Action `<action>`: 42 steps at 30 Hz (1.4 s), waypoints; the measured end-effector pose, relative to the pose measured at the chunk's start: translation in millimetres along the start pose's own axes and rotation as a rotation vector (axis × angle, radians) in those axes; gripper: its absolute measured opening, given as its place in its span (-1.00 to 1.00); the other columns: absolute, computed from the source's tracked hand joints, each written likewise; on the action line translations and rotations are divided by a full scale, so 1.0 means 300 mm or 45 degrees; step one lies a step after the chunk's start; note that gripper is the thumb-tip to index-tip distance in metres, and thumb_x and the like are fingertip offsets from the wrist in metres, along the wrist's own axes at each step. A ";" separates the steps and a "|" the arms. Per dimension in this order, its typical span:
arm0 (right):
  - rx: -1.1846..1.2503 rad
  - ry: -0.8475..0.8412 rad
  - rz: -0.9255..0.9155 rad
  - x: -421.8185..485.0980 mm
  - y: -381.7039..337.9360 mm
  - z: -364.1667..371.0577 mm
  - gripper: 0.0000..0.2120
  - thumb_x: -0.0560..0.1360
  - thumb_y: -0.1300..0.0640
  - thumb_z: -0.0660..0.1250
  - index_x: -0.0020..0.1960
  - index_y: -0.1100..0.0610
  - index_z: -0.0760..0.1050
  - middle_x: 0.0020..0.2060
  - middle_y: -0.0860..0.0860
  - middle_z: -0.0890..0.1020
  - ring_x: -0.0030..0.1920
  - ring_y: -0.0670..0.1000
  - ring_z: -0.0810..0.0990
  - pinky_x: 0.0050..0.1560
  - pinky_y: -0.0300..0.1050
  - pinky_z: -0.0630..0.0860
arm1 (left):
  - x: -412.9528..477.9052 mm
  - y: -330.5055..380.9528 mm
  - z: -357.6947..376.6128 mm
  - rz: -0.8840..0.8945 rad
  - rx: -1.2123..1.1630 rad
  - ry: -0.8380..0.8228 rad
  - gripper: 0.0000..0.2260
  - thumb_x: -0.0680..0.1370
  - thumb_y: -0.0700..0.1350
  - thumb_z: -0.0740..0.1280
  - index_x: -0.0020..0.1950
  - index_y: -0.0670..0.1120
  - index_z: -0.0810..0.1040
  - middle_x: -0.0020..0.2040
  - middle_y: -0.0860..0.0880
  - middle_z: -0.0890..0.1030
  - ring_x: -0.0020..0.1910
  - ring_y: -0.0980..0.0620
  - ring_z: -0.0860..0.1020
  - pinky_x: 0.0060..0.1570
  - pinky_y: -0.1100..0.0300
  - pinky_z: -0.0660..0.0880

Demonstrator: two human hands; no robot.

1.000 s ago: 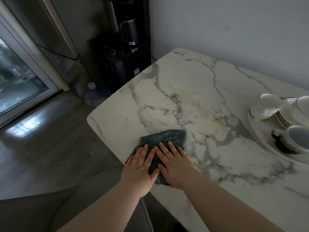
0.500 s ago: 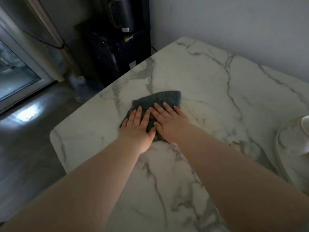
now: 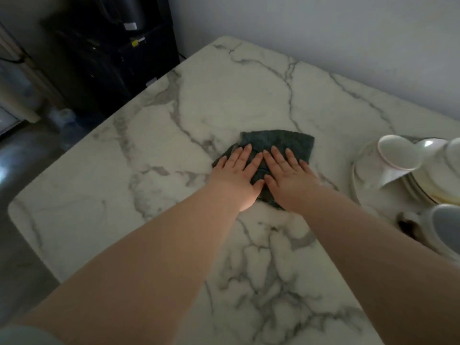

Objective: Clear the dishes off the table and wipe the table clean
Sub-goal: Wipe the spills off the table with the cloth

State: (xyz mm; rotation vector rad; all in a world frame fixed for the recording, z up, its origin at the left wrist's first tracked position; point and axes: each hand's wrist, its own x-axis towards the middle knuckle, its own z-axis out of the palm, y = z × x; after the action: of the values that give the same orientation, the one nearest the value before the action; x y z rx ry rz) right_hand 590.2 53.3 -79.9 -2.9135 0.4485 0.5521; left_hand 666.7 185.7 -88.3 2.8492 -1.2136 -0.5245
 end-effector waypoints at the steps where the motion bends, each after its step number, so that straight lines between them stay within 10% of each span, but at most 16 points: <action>1: 0.006 -0.008 0.021 -0.055 0.003 0.021 -0.43 0.64 -0.14 -0.16 0.56 -0.08 -0.32 0.55 -0.10 -0.28 0.55 0.03 -0.26 0.52 0.03 -0.16 | -0.038 0.023 0.017 0.035 0.000 0.002 -0.42 0.61 0.23 -0.10 0.56 0.13 -0.25 0.57 0.07 -0.30 0.55 0.08 -0.23 0.50 0.04 -0.16; 11: 0.094 -0.077 0.141 -0.619 -0.043 0.223 -0.26 0.32 -0.31 -0.58 0.47 -0.09 -0.49 0.48 -0.13 -0.42 0.47 -0.01 -0.45 0.45 -0.05 -0.32 | -0.456 0.175 0.183 0.407 0.057 -0.035 -0.36 0.53 0.30 -0.18 0.56 0.13 -0.26 0.55 0.06 -0.34 0.54 0.07 -0.28 0.51 0.03 -0.19; 30: 0.129 -0.002 0.167 -0.038 0.191 0.006 -0.44 0.65 -0.09 -0.13 0.57 -0.08 -0.28 0.56 -0.10 -0.25 0.55 0.05 -0.24 0.52 0.07 -0.16 | 0.115 0.192 -0.015 0.099 0.088 -0.062 -0.41 0.61 0.26 -0.08 0.56 0.15 -0.24 0.57 0.07 -0.29 0.55 0.07 -0.21 0.52 0.04 -0.11; 42: 0.156 0.046 0.220 -0.368 0.154 0.127 -0.41 0.65 -0.08 -0.11 0.57 0.00 -0.29 0.56 -0.02 -0.24 0.56 0.05 -0.23 0.52 0.01 -0.15 | -0.128 0.290 0.079 0.280 0.089 -0.053 -0.41 0.61 0.24 -0.08 0.56 0.15 -0.24 0.56 0.06 -0.31 0.55 0.07 -0.23 0.50 0.04 -0.15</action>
State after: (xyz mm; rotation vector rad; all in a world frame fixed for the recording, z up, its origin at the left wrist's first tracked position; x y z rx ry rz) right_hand 464.7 46.0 -77.4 -2.7882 0.7173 0.4760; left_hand 573.9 154.6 -87.8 2.7230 -1.5572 -0.5448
